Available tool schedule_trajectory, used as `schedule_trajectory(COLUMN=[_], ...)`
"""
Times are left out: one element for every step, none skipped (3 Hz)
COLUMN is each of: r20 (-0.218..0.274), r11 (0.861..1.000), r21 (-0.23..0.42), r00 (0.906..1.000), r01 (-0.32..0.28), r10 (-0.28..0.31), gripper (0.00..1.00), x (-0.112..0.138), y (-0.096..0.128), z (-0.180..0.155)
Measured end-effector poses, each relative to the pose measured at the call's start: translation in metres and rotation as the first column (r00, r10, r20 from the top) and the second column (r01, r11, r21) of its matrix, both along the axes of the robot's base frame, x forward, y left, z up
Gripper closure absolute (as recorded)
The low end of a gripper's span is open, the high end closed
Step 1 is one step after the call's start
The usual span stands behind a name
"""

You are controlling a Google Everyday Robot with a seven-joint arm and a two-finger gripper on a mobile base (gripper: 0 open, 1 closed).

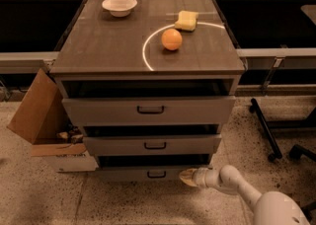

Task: Close bottom drawer

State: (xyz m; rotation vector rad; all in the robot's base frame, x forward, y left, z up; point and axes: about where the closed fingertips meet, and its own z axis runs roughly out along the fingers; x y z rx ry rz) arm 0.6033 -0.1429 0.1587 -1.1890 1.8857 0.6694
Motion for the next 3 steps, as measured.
schedule_trajectory(r20=[0.021,0.035,0.067], r11=[0.999,0.999,0.996], r21=[-0.025,-0.041,-0.084], r00=[0.9996,0.9989,0.9974], r01=[0.02,0.032,0.034], r10=[-0.019,-0.03,-0.028], gripper=[1.0,1.0,1.0], x=[0.008,0.012,0.026], y=[0.001,0.001,0.008], z=[0.002,0.003,0.01])
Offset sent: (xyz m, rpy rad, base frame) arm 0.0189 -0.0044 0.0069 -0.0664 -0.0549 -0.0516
